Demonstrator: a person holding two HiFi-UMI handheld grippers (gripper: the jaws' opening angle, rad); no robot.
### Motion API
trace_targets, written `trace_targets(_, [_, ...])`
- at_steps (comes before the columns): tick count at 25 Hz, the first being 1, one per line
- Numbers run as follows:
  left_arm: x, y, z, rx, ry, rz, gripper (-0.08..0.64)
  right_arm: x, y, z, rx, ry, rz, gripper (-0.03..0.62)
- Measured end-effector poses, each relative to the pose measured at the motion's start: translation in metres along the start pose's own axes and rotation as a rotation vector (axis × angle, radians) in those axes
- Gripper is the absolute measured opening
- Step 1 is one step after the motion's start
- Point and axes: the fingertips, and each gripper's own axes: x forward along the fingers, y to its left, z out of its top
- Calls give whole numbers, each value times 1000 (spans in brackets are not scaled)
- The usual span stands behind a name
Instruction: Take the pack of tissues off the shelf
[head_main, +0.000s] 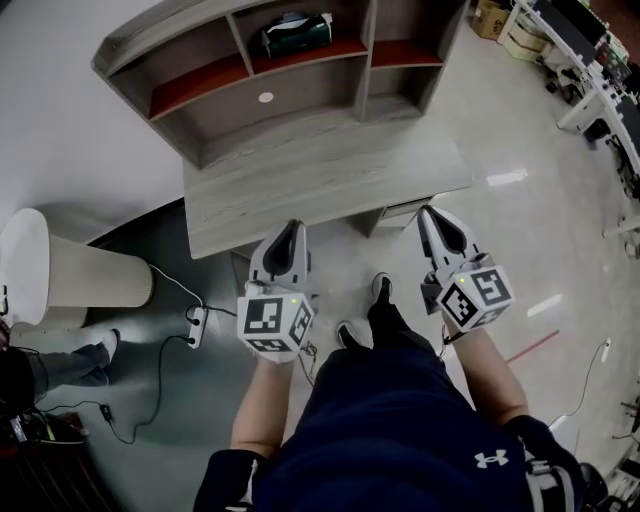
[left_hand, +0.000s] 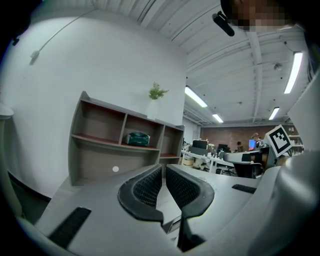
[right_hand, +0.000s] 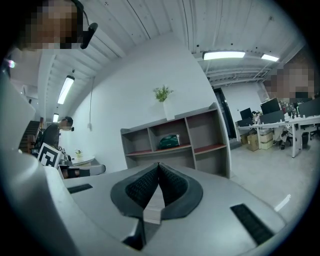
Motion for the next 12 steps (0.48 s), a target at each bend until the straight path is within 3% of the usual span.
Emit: trace_targets(12, [63, 20, 21, 20, -2, 60, 40, 69, -42, 15, 36, -8, 66, 12])
